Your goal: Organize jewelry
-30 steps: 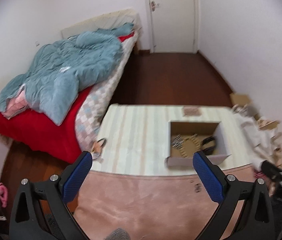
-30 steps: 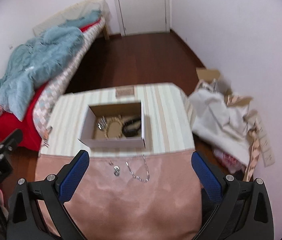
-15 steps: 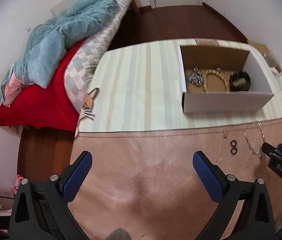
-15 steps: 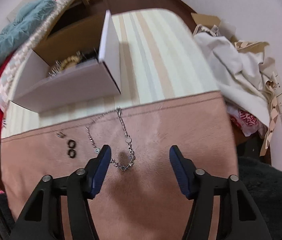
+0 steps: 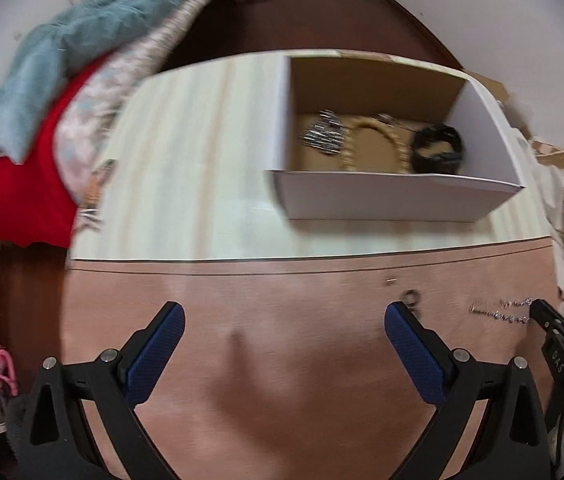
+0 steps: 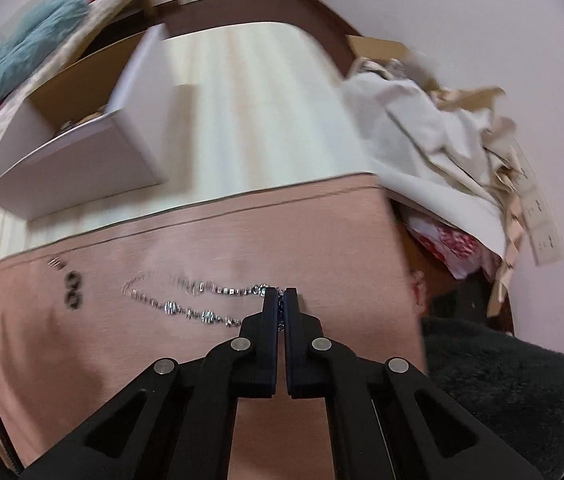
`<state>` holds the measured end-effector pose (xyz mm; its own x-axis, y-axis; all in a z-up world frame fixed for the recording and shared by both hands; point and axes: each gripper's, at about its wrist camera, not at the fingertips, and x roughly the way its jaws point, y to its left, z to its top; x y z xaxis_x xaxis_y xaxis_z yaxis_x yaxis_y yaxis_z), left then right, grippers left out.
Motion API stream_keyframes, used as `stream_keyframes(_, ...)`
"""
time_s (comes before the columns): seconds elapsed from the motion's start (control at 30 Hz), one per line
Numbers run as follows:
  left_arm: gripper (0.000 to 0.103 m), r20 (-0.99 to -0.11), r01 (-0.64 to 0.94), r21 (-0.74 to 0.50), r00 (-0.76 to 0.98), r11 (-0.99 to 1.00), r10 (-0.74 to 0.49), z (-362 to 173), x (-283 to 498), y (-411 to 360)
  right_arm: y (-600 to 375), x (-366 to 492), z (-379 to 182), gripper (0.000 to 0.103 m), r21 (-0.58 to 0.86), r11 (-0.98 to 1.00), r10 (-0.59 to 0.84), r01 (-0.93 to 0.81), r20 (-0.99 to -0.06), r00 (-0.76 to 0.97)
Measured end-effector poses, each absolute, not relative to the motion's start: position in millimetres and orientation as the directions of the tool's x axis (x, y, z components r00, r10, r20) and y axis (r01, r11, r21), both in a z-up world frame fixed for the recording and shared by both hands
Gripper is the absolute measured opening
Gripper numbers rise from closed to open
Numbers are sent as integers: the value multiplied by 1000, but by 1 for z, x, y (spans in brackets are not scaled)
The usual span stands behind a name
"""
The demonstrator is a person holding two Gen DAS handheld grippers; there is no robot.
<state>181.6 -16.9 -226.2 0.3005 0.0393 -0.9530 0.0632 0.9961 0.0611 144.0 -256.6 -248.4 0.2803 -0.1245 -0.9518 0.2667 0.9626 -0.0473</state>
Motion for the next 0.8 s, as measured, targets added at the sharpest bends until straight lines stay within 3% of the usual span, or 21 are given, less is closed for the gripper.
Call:
stream_keyframes(0.07, 91, -958, 93, 35, 285, 995, 7, -234, 187, -30, -264, 143, -250, 2, -50, 956, -134, 289, -951, 279)
stream_keyframes(0.2, 84, -966, 125, 13, 259, 992, -20, -247, 195, -48, -266, 143, -252, 2, -51, 954, -138, 295, -950, 280)
stream_keyframes(0.3, 71, -970, 141, 14, 242, 990, -21, -255, 198, -56, -267, 144, -254, 2, -53, 955, -139, 293, -950, 281)
stream_keyframes(0.47, 36, -975, 146, -6, 221, 989, -39, -265, 203, -58, -270, 146, -256, 2, -53, 955, -139, 292, -949, 283)
stream_keyframes(0.67, 11, -972, 165, -6, 231, 986, -44, -268, 203, -63, -271, 147, -257, 2, -56, 956, -141, 289, -949, 281)
stream_keyframes(0.8, 6, -970, 170, -5, 239, 985, -46, -269, 202, -66, -273, 148, -259, 2, -57, 957, -141, 286, -949, 282)
